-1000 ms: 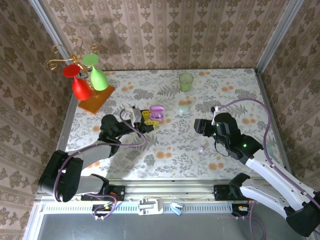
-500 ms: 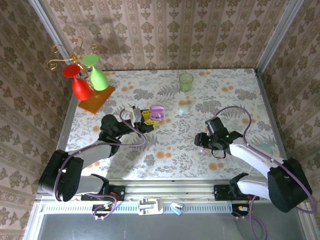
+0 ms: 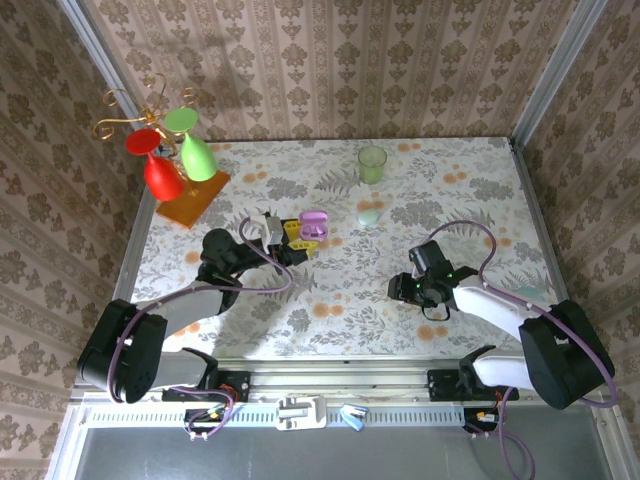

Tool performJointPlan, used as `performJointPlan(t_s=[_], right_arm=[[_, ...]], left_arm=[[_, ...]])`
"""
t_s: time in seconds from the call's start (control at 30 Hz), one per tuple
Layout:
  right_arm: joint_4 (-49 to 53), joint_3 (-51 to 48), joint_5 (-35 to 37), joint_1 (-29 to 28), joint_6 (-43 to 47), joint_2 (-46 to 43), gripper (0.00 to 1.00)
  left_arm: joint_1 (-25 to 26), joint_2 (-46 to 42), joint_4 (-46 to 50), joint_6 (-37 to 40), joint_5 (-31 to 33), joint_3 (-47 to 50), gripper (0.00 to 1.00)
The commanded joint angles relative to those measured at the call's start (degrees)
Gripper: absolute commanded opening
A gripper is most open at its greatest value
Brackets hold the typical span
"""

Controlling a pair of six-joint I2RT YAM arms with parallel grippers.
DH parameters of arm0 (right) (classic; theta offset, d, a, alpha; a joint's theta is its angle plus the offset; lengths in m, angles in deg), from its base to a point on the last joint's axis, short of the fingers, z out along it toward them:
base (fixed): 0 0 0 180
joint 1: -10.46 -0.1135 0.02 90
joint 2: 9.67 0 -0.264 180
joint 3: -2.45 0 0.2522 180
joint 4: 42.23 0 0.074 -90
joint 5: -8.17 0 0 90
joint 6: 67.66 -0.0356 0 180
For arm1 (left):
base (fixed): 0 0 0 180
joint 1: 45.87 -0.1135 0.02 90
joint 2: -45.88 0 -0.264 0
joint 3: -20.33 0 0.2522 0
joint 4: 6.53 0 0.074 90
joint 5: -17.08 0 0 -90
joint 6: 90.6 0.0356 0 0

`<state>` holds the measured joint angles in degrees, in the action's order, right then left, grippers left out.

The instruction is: Insert the wireless bluetooth earbuds into the charging case

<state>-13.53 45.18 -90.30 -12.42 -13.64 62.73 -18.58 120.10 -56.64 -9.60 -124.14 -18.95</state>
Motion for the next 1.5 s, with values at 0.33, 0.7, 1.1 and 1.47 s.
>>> performJointPlan(t_s=[0.33,0.7,1.1,1.47], right_arm=[[-0.62,-2.25,-0.67,0.28,-0.41,0.24,0.24],[1.27,-0.86,-0.33,0.13,-0.71,-3.73,0.14],[5.28,14.02,5.14,-8.4,0.67,-9.98,0.14],[4.54,35.64,9.68,-20.1,12.85,0.59,0.16]], left_arm=[[-0.24,-0.39,-3.19,-0.59,-0.28,-0.78,0.16],[-0.22,-0.66,-2.92,-0.33,0.03,-0.59,0.16],[-0.22,1.19,-2.66,2.0,3.51,-0.33,0.16],[-0.25,2.51,-1.91,6.56,6.43,1.26,0.16]])
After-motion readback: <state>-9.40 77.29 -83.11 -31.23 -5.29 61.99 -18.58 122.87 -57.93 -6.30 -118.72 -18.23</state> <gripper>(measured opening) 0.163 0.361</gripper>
